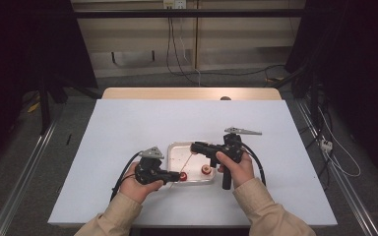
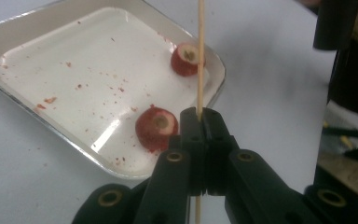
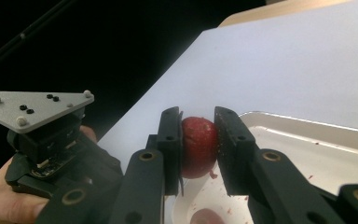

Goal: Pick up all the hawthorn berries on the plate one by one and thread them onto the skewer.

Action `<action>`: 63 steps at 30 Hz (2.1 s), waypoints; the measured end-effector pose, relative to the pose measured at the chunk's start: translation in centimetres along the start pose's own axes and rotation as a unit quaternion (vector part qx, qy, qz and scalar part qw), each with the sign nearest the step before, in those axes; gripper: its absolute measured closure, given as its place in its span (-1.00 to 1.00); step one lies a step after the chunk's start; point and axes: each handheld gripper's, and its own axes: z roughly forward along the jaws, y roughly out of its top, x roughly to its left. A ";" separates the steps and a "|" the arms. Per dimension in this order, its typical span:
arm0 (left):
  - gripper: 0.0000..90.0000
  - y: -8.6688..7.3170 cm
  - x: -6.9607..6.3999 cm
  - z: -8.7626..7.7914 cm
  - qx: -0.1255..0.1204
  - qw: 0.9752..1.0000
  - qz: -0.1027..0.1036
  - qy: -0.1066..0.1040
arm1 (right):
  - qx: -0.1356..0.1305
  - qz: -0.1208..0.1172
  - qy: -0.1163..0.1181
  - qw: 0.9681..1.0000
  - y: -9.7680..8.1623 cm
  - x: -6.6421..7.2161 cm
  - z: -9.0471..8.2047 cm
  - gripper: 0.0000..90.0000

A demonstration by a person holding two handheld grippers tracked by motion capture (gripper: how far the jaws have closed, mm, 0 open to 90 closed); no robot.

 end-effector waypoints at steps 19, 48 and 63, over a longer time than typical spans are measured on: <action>0.99 0.0 -0.2 0.3 -0.012 1.000 0.001 -0.002 | -0.002 -0.003 -0.007 1.000 -0.9 -0.1 0.5 0.55; 0.99 -0.1 -0.5 0.1 -0.023 1.000 0.016 0.001 | -0.022 0.018 -0.003 1.000 -0.5 -0.5 0.2 0.60; 1.00 0.0 -0.6 0.0 -0.031 0.999 0.029 -0.003 | -0.022 0.040 0.025 0.999 -0.2 -0.9 -0.1 0.64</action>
